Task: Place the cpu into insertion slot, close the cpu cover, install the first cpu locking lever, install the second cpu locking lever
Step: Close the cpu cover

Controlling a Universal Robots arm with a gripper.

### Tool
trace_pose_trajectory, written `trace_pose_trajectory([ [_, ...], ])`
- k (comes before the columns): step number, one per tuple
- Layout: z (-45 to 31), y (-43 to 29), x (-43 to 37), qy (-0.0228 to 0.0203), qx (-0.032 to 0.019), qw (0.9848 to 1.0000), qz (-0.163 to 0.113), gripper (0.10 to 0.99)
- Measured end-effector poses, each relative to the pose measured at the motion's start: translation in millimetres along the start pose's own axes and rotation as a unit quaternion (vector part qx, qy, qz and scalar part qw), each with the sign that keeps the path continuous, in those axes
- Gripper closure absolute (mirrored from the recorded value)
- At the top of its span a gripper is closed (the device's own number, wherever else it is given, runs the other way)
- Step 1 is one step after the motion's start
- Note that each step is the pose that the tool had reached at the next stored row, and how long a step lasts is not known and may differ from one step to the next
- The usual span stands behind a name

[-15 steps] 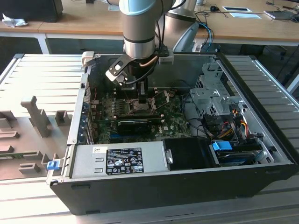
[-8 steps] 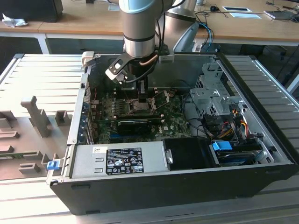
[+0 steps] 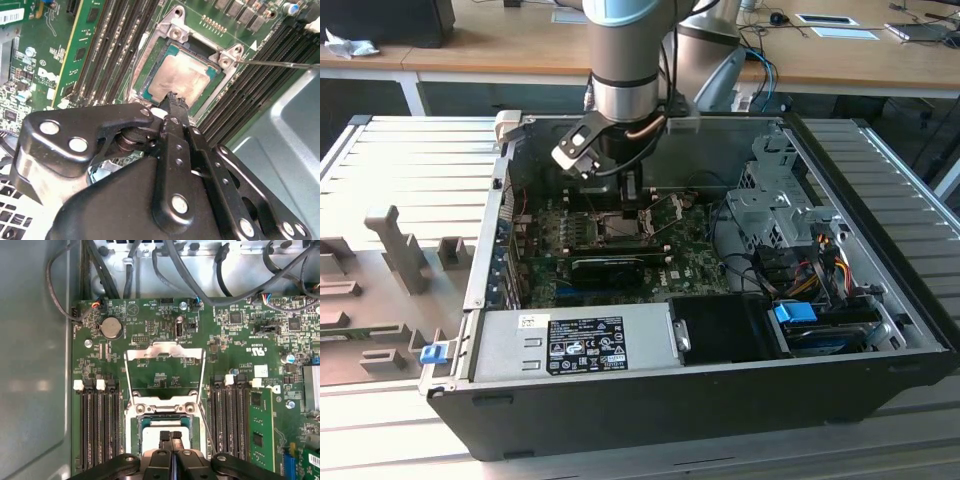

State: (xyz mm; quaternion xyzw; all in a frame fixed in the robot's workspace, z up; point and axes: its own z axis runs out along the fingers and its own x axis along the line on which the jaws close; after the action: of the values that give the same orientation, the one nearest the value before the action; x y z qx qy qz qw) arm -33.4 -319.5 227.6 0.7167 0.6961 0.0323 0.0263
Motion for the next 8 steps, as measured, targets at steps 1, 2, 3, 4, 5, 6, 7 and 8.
trace_pose_trajectory([
  [1, 0.0, 1.1, -0.2, 0.0001, 0.0001, 1.0, 0.0, 0.98],
  [2, 0.0, 1.1, -0.2, 0.0002, 0.0001, 1.0, 0.0, 0.98],
  [3, -0.2, 1.2, -0.2, 0.0001, 0.0002, 1.0, 0.0, 0.98],
  [4, -0.8, 1.2, -0.2, 0.0, 0.0002, 1.0, 0.0, 0.98],
  [5, -1.5, 1.2, -0.2, 0.0001, 0.0002, 1.0, 0.0, 0.98],
  [6, -2.1, 1.3, -0.2, 0.0002, 0.0001, 1.0, 0.0, 0.98],
  [7, -2.7, 1.3, -0.2, 0.0002, 0.0001, 1.0, 0.0, 0.98],
  [8, -2.9, 1.4, -0.1, 0.0003, 0.0, 1.0, 0.0, 0.98],
])
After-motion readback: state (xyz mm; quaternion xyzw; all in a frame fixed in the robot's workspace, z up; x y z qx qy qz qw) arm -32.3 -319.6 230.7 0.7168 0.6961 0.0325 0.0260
